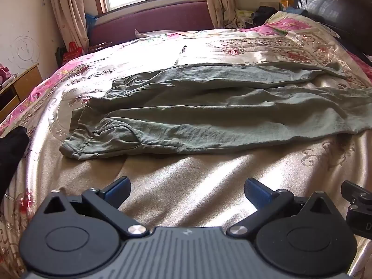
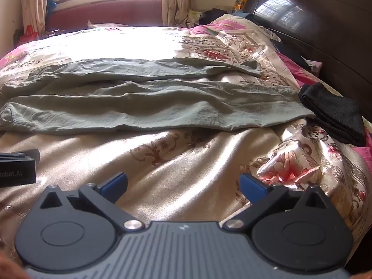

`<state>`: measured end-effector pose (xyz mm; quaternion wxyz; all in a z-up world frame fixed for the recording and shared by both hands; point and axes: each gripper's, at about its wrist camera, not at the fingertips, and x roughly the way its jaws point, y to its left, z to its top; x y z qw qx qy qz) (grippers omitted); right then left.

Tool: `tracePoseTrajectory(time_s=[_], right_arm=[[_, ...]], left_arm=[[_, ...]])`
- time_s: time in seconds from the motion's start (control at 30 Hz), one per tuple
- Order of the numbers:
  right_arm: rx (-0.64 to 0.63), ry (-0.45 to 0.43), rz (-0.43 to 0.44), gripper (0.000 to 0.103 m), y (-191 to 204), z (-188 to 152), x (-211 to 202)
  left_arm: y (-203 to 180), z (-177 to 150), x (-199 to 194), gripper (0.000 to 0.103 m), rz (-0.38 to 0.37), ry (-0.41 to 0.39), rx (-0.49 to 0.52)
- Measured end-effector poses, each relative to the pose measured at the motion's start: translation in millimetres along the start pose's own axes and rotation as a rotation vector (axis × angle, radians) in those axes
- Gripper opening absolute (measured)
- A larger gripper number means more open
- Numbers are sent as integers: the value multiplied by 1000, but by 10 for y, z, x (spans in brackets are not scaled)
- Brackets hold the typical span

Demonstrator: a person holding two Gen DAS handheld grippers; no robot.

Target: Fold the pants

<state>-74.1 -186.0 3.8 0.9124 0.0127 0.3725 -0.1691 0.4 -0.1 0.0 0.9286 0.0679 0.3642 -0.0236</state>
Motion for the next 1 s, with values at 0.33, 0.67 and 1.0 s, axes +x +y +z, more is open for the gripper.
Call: tracePoseTrajectory(time_s=[0.33,0.67,1.0], right_arm=[[-3,-3,-1,102,59,-4,2],[-13,-6,2,102,32,-2,17],[-30,-10,9,102,57,-9,13]], left_arm=[[-30,-20,-5,103,4,-9,7],[-77,-32,-12,103,-20,-1,30],[-149,-69,-6,103,-42,11,66]])
